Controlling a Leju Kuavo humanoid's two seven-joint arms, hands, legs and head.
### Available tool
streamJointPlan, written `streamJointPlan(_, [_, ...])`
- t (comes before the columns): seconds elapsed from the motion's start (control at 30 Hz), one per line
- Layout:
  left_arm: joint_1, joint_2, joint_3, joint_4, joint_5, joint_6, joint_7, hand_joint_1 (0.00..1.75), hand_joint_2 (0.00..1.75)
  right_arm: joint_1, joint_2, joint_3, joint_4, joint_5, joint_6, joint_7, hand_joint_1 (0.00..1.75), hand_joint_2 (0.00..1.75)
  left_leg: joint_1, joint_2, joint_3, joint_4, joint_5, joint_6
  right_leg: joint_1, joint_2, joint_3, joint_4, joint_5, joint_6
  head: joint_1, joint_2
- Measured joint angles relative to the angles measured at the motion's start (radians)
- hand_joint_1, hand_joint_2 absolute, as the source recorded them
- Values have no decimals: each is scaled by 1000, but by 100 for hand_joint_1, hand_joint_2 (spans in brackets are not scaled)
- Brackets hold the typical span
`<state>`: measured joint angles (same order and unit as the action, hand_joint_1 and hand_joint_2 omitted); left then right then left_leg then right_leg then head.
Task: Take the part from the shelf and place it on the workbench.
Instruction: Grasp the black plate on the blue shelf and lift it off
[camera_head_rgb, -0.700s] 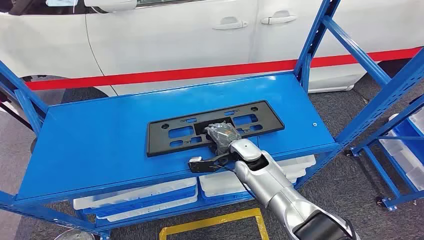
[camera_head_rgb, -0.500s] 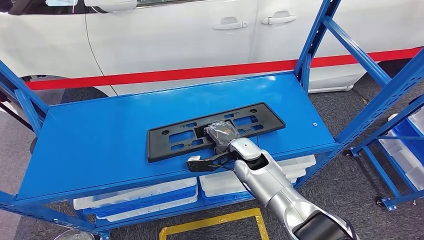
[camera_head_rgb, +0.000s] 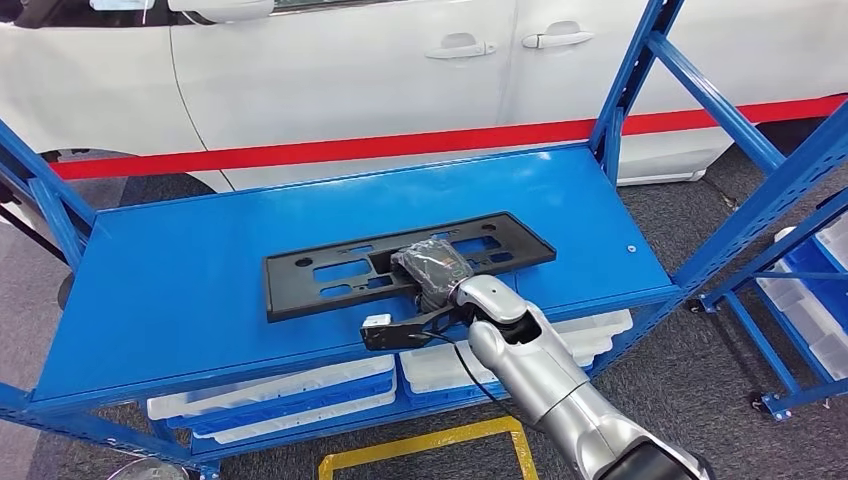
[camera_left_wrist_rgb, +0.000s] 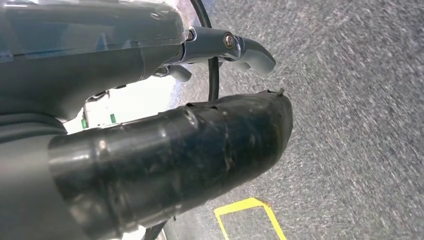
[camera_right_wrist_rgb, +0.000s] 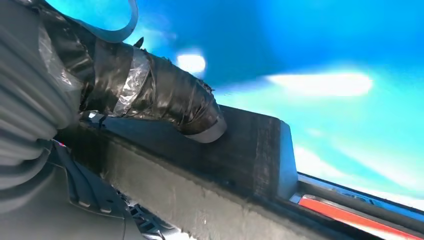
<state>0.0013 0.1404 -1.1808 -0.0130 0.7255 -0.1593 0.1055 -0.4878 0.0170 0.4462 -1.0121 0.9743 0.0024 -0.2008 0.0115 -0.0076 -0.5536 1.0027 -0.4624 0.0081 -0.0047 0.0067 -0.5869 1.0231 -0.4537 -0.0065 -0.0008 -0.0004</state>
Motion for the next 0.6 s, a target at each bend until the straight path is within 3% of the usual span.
streamJointPlan(0.17, [3,0,8,0,10,-7,-7,0,0,8,-24,6,-172,-73,26,-20,175,175,0,0,-1,0,0,0,0,0,-1,0,0,0,0,0])
streamJointPlan(0.3, [7,0,8,0,4,-7,-7,0,0,10,-59,9,-286,-97,-9,-63,175,175,0,0,-2,0,0,0,0,0,-2,0,0,0,0,0])
streamJointPlan(0.5, [8,7,-2,0,-24,-3,2,0,0,12,-118,10,-486,-126,-23,-108,175,175,-1,1,5,-12,4,25,-5,-1,4,-8,2,14,0,0])
streamJointPlan(0.57, [7,8,-4,0,-26,-4,2,0,0,14,-135,10,-524,-128,-25,-114,175,175,6,5,22,-40,18,33,-3,-1,-10,32,-27,20,1,0])
streamJointPlan(0.6, [7,8,-5,0,-26,-4,2,0,0,15,-143,10,-536,-129,-26,-116,175,175,8,6,26,-47,21,35,-6,-2,-32,82,-56,23,1,0])
